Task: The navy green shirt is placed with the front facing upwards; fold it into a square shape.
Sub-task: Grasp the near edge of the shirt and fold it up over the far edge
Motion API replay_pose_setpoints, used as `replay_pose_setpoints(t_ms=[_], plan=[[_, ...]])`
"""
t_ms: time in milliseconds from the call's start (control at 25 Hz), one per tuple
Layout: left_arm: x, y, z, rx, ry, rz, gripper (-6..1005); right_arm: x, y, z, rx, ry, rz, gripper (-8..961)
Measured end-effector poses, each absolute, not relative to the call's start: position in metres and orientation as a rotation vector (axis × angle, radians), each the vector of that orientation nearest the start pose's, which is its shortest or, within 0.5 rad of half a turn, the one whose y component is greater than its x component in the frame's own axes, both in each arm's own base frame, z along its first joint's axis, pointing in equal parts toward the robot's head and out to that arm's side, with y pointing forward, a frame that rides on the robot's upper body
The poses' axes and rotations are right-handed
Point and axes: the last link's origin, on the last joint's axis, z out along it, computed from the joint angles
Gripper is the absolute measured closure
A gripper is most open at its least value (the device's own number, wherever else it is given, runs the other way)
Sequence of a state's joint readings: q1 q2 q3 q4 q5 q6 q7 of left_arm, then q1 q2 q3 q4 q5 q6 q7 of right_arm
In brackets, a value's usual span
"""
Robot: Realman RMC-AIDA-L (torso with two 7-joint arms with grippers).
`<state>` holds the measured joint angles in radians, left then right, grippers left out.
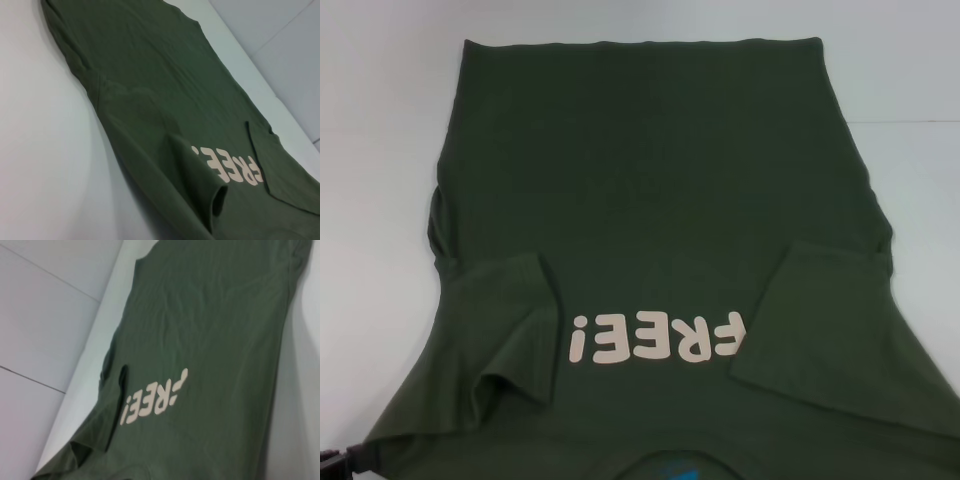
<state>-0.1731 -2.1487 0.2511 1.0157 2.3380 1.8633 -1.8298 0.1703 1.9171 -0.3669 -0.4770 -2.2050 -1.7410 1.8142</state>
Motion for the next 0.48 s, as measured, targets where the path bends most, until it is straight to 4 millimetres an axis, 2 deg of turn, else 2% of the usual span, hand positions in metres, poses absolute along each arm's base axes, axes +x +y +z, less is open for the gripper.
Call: replay_pose_setpoints(t_ms=[160,240,400,480], plan=[[-0.366,0.183,0.061,-2.246,-1.578,-0.619,971,0.396,0.182,0.059,-2.149,1.789,0.819,911],[-0.363,0.189,0.061,-2.257,-1.563,-0.634,971,0.395,0.185,0.059,-2.149,1.780,0.827,911],[-0.356,0.211,0.062,-2.278,-1.512,-0.676,971,0.389,0.205,0.065,-2.141,1.720,0.874,911],[-0.350,0.231,0.062,-2.285,-1.471,-0.707,971,0.384,0.219,0.069,-2.133,1.678,0.904,911]])
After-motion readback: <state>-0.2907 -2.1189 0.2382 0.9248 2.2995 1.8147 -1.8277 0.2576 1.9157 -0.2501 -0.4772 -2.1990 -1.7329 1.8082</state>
